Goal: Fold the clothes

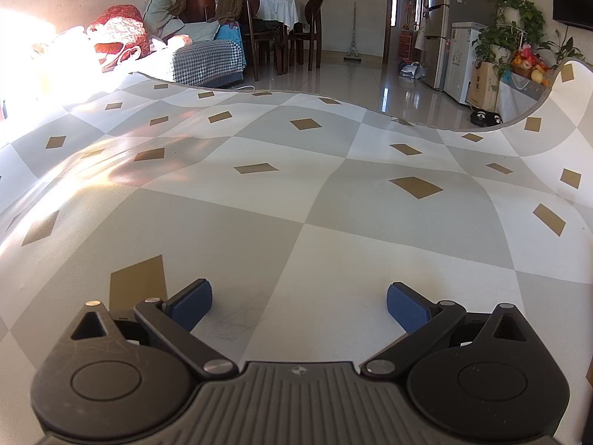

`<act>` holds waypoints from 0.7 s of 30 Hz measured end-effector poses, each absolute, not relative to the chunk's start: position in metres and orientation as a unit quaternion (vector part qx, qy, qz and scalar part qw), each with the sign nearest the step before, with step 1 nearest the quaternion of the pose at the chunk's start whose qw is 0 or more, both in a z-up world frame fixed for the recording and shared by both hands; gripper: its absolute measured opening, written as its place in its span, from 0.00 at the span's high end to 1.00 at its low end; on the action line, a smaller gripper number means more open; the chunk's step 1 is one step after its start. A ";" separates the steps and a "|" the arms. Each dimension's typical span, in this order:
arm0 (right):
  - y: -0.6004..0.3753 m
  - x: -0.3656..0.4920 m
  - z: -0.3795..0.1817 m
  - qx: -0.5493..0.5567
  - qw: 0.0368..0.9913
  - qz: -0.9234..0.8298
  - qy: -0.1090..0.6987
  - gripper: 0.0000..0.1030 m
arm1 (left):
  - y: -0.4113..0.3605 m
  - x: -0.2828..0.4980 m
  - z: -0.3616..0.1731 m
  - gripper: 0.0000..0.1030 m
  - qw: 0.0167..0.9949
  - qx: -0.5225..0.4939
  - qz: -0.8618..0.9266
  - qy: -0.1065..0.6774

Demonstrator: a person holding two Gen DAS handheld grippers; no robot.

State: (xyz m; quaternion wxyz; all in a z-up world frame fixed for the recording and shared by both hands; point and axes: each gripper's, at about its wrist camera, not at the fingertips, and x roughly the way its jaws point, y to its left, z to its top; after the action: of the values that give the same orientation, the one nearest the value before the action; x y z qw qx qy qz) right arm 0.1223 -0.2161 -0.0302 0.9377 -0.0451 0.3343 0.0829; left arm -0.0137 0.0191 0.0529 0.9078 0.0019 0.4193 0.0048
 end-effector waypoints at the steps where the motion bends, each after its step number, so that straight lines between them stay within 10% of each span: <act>1: -0.216 0.122 -0.030 -0.045 0.938 0.083 0.334 0.02 | 0.018 -0.015 0.053 0.00 0.908 0.004 0.004 0.420; 21: -0.215 0.122 -0.030 -0.045 0.938 0.083 0.335 0.02 | -0.002 -0.024 0.062 0.00 0.907 0.043 -0.025 0.419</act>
State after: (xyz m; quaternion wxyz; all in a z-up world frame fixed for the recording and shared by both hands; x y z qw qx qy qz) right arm 0.1221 -0.2154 -0.0303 0.9375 -0.0446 0.3348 0.0835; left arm -0.0240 -0.0024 0.0615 0.9067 0.0428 0.4189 -0.0249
